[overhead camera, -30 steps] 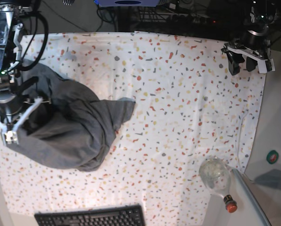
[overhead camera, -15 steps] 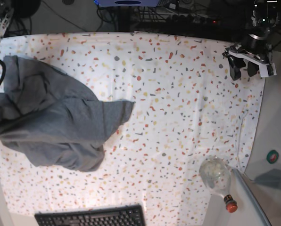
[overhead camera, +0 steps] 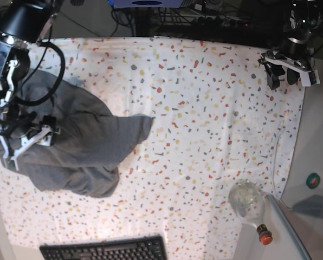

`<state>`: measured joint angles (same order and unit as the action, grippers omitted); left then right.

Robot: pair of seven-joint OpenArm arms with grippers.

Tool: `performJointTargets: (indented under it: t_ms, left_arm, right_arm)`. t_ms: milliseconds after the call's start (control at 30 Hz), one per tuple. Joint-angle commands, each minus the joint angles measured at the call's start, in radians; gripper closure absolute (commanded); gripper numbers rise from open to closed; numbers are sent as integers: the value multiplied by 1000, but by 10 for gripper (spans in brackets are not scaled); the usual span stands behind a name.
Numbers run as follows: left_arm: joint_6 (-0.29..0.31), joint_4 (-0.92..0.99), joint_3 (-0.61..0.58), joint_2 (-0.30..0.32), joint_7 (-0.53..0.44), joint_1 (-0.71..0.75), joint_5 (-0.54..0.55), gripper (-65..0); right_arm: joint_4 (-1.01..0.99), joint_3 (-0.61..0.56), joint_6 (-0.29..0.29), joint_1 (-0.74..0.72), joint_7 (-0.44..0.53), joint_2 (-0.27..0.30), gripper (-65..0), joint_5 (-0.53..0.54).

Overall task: Layout the t-shirt on the table in an organized manner, then fold the t-shirt properly
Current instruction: 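Pull the shirt further with the right gripper to spread it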

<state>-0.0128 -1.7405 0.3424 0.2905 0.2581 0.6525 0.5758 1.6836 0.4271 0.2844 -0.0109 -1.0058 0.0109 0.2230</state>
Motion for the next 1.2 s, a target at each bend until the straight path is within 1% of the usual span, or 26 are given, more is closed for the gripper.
performJointTargets:
  t_ms: [0,67,100,167,200,267,400,500,533,567,600,633,667,800,833,867,933,1000,1067,1167]
  left_arm:
    - [7,-16,5,11,-23,5,3,-347]
    - [7,-16,7,16,-23,5,2,-347]
    - [7,-16,7,16,-23,5,2,-347]
    - [7,-16,7,16,-23,5,0,-347]
    - [7,-16,7,16,-23,5,0,-347]
    - [7,-16,7,16,-23,6,0,-347]
    - [7,-13,7,14,-23,13,0,-347]
    - [7,-9,7,13,-23,13,0,-347]
    - [7,-9,7,13,-23,13,0,-347]
    - [7,-9,7,11,-23,13,0,-347]
    - [7,-9,7,11,-23,13,0,-347]
    - [7,-9,7,11,-23,11,0,-347]
    - [7,-9,7,11,-23,10,0,-347]
    - [7,-9,-1,11,-23,5,0,-346]
    - [7,-9,-4,13,-23,5,0,-329]
    - [7,-9,-4,13,-23,3,0,-288]
    - [7,-8,-6,13,-23,-10,0,-156]
    - [7,-3,-12,9,-23,-30,0,0]
    - [7,9,-49,16,-23,-52,-1,0]
    - [7,12,-92,16,-23,-75,-1,0]
  right_arm:
    - [-3,-35,-6,-13,52,14,-425,-20]
    - [-52,-156,-12,6,106,4,-422,-78]
    - [-73,-208,-35,9,138,4,-422,-119]
    - [-127,-288,-118,10,221,-2,-426,-202]
    - [-158,-310,-155,10,261,-2,-426,-238]
    - [-213,-336,-195,9,318,-2,-426,-270]
    - [-277,-336,-247,2,345,-1,-426,-276]
    - [-317,-336,-253,-7,382,1,-413,-276]
    - [-325,-336,-253,-7,394,1,-384,-276]
    - [-325,-336,-253,-5,402,1,-321,-276]
    - [-314,-336,-250,-2,404,1,-219,-273]
    - [-288,-336,-248,12,405,1,-93,-271]
    - [-247,-336,-248,33,405,1,0,-271]
    - [16,-339,-248,162,408,-2,0,-271]
    - [79,-342,-248,197,407,-2,0,-271]
    - [140,-342,-248,231,405,-2,0,-271]
    - [232,-337,-248,286,405,2,0,-271]
    - [283,-328,-248,325,407,11,0,-276]
    - [303,-262,-248,351,416,34,0,-270]
    - [298,-109,-248,349,486,34,0,-270]
